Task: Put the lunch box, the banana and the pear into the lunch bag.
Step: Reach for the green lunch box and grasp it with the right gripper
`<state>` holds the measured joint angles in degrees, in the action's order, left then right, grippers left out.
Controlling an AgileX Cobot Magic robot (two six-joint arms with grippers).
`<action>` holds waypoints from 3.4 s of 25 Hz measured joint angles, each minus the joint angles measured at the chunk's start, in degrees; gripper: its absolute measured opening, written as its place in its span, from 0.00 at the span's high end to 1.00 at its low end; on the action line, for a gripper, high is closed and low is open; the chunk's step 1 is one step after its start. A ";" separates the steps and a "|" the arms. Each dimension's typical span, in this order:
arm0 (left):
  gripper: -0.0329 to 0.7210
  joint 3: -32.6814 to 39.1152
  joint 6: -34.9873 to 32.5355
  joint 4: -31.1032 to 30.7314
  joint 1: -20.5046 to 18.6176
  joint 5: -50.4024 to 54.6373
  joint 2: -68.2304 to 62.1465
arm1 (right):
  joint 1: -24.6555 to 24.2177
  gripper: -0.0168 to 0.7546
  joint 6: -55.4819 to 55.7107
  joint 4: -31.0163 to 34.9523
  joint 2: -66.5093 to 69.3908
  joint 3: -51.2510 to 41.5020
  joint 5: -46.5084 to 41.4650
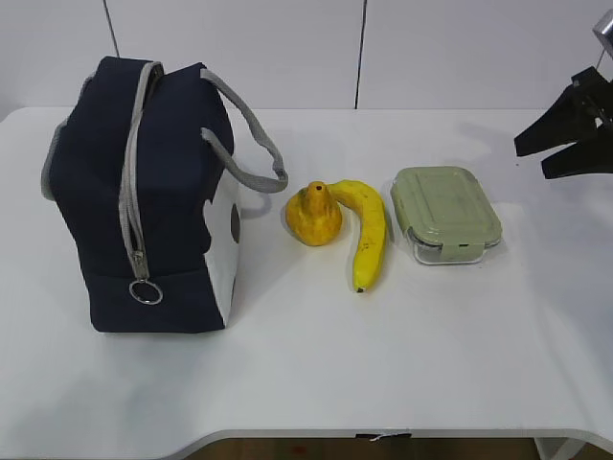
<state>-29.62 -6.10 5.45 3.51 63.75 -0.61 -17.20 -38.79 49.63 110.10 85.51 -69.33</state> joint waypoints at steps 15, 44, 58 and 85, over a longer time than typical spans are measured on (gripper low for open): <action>0.38 0.00 0.00 0.00 0.00 0.00 0.00 | 0.00 0.19 0.00 3.90 5.09 2.31 0.08; 0.38 0.00 0.00 0.00 0.00 0.00 0.00 | 0.00 0.20 0.21 7.51 15.30 6.56 0.47; 0.38 0.00 0.00 0.00 0.00 0.00 0.00 | 2.84 0.22 0.30 8.97 19.21 6.89 0.77; 0.38 0.00 0.00 0.00 0.00 0.00 0.00 | 3.30 0.23 -0.09 8.60 19.35 6.91 1.05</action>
<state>-29.62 -6.10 5.45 3.51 63.75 -0.61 -13.90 -38.88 58.23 129.45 92.43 -68.28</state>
